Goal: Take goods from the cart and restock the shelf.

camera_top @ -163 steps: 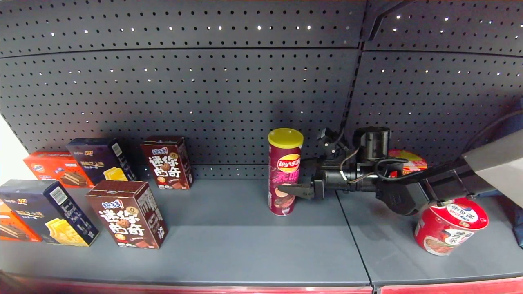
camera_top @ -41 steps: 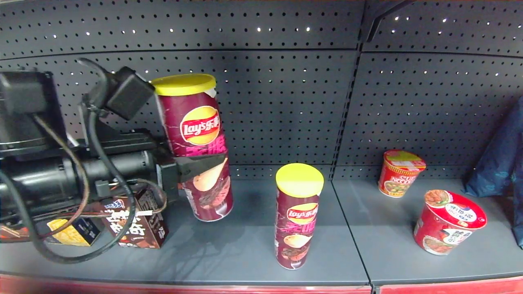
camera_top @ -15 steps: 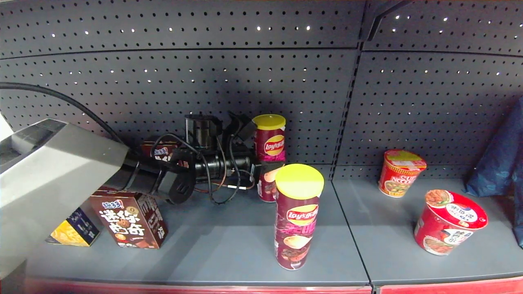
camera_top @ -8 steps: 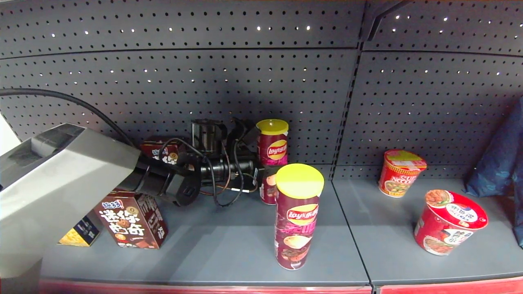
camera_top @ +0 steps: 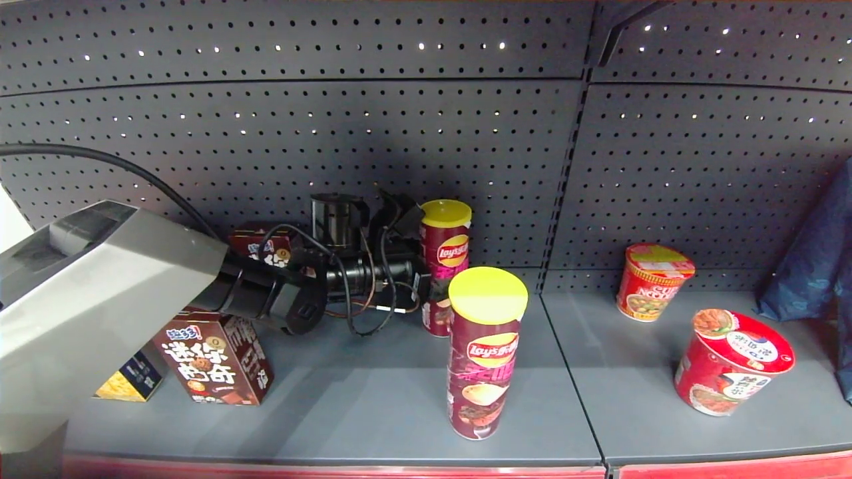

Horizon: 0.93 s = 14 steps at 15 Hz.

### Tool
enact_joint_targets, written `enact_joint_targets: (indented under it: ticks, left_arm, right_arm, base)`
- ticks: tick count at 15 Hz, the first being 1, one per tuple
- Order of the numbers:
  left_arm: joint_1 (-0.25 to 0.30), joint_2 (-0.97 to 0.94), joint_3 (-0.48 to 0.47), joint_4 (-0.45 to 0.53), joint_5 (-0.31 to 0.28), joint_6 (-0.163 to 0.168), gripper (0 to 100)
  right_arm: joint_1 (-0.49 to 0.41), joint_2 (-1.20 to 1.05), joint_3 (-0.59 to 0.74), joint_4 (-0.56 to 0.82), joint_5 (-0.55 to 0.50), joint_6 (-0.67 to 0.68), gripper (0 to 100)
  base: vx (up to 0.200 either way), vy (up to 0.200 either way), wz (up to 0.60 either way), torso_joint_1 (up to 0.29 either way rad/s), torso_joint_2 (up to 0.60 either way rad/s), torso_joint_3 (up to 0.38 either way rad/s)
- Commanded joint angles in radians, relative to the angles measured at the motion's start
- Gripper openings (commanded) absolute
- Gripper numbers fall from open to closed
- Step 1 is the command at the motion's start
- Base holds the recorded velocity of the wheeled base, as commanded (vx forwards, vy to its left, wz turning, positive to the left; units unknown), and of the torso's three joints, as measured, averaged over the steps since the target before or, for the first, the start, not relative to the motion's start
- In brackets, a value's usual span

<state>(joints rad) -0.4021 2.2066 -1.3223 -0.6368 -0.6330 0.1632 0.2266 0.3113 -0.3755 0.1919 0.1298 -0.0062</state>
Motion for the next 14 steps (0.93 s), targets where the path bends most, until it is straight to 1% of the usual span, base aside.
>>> enact_joint_targets:
  ticks: [1,3,6,8,9,11,14]
  left_arm:
    - [0.000,-0.019,-0.005,0.000,-0.001,-0.001,100]
    - [0.000,-0.031,-0.037,0.009,-0.001,-0.002,100]
    - [-0.003,-0.064,-0.071,0.014,-0.008,-0.014,100]
    - [0.002,-0.107,-0.060,0.016,-0.008,-0.014,100]
    - [0.005,-0.131,-0.055,0.034,-0.008,-0.014,100]
    - [0.008,-0.212,-0.043,0.111,-0.005,-0.008,100]
    - [0.012,-0.294,-0.006,0.120,-0.005,-0.008,100]
  right_arm:
    - [0.000,0.003,0.001,0.000,0.001,0.000,100]
    - [0.000,0.002,0.001,0.000,0.001,0.000,100]
    - [0.000,0.002,0.001,0.000,0.001,0.000,100]
    - [0.000,0.003,0.001,0.000,0.001,0.000,100]
    - [0.000,0.003,0.001,0.000,0.001,0.000,100]
    - [0.000,0.003,0.001,0.000,0.001,0.000,100]
    - [-0.001,0.002,0.000,0.000,0.001,0.000,100]
  base:
    - [0.000,0.000,0.00,0.000,0.00,0.000]
    - [0.000,0.000,0.00,0.000,0.00,0.000]
    - [0.000,0.000,0.00,0.000,0.00,0.000]
    - [0.000,0.000,0.00,0.000,0.00,0.000]
    - [0.000,0.000,0.00,0.000,0.00,0.000]
    - [0.000,0.000,0.00,0.000,0.00,0.000]
    - [0.000,0.000,0.00,0.000,0.00,0.000]
